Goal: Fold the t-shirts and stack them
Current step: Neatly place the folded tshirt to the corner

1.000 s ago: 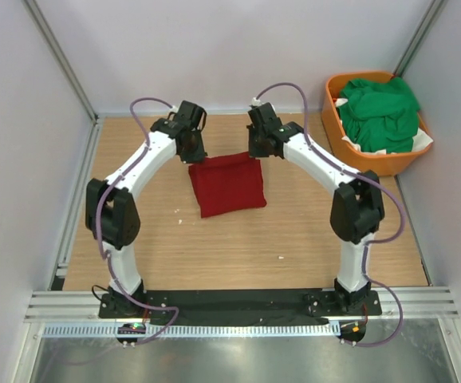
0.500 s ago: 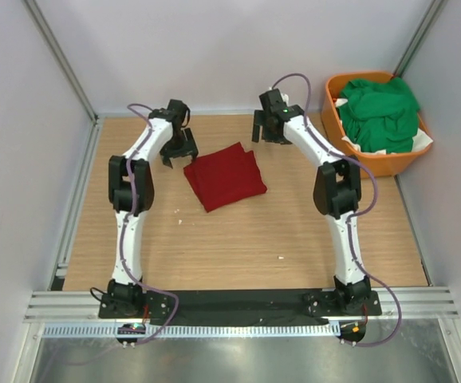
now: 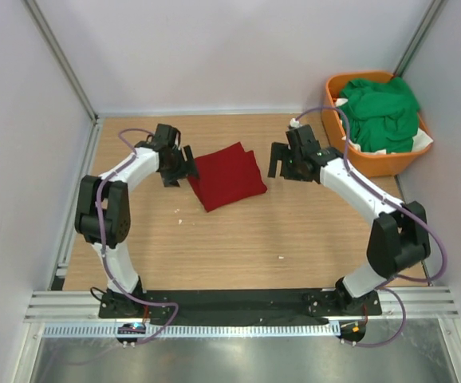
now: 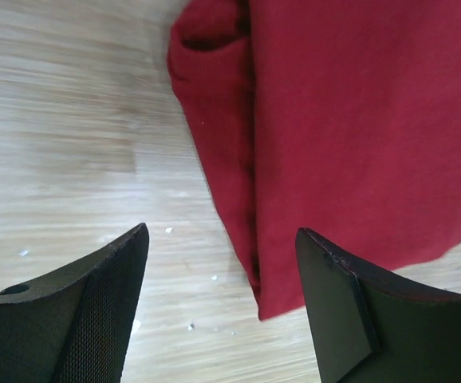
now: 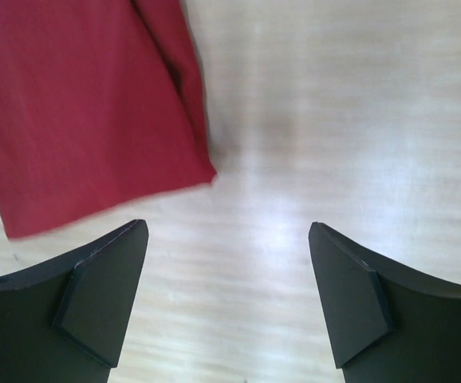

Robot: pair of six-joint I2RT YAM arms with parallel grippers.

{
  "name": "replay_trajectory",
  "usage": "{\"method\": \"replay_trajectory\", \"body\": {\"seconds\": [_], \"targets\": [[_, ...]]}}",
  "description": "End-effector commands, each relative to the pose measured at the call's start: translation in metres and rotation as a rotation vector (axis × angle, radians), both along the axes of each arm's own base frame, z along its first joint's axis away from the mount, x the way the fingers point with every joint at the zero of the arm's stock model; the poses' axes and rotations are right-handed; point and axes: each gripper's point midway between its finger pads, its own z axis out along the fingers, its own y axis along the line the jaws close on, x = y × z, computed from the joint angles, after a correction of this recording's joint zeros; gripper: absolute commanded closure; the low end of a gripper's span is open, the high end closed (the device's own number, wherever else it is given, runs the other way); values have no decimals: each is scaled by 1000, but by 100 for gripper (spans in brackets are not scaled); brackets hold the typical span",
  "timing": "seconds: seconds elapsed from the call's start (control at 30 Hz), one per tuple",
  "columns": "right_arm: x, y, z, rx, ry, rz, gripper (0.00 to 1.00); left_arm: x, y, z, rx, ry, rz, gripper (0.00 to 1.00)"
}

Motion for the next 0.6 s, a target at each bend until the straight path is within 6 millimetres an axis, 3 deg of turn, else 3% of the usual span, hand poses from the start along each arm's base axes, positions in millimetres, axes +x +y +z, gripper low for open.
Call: {"method": "replay_trajectory", "body": {"seconds": [0.0,0.03,0.07,0.13,0.2,0.33,0.43,0.47,0.53,0.57], "targets": [[-22,4,25,104,-61,15,12,17,-28,-5,-137,-73,-66,25],[-34,0,17,101,-39,17,11,21,-31,-7,-147,-87,-70,25],[-42,-2,27,119,-63,17,12,21,-31,-12,-147,-82,-67,25],[-58,-8,17,113,-43,17,12,22,-33,-20,-161,-86,-65,24],[-68,-13,22,125,-63,14,11,24,-35,-25,-171,-88,-59,24],[-88,-22,3,113,-25,9,12,25,-35,-44,-167,-64,-34,27],[-100,-21,-3,124,3,33,12,24,-31,-64,-147,-30,-11,39],[-103,-23,-4,116,3,36,12,24,-31,-74,-145,-13,-12,52],[-105,-25,-4,108,3,33,12,25,-33,-81,-146,-5,-21,64],[-106,-27,-4,106,2,28,12,29,-35,-81,-154,-9,-29,79]]}}
